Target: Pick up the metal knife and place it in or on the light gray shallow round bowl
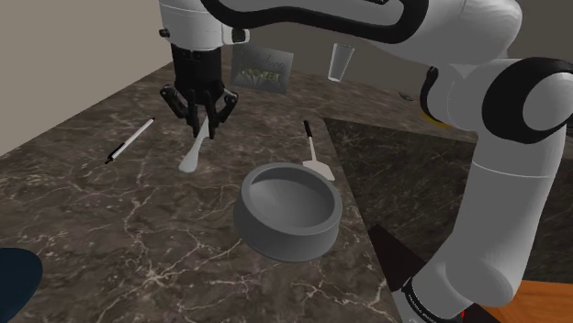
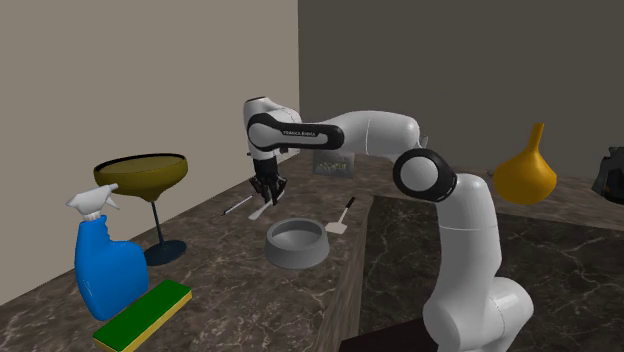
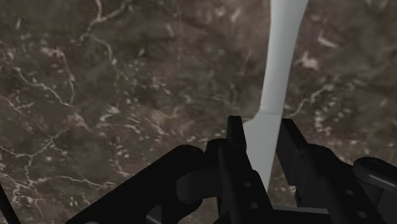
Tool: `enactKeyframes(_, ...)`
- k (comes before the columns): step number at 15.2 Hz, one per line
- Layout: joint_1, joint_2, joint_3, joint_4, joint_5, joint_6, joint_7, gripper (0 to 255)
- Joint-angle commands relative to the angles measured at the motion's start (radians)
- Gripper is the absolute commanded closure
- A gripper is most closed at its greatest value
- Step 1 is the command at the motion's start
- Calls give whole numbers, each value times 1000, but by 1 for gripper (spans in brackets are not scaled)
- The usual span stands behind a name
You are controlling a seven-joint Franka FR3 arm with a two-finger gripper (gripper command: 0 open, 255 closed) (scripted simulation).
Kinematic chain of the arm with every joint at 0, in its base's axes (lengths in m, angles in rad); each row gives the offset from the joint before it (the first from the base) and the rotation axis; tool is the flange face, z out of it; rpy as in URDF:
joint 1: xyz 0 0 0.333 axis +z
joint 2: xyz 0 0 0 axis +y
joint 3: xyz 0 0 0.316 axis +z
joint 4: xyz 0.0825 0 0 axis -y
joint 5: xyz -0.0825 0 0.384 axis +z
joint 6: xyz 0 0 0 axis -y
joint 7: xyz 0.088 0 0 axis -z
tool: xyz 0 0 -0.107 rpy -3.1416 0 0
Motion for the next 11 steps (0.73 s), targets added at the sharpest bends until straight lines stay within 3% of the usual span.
enactKeyframes(1, 15, 12, -1, 44, -9, -34, -1, 255)
enactKeyframes(11, 128, 100, -19, 319, -77, -226, -12, 255)
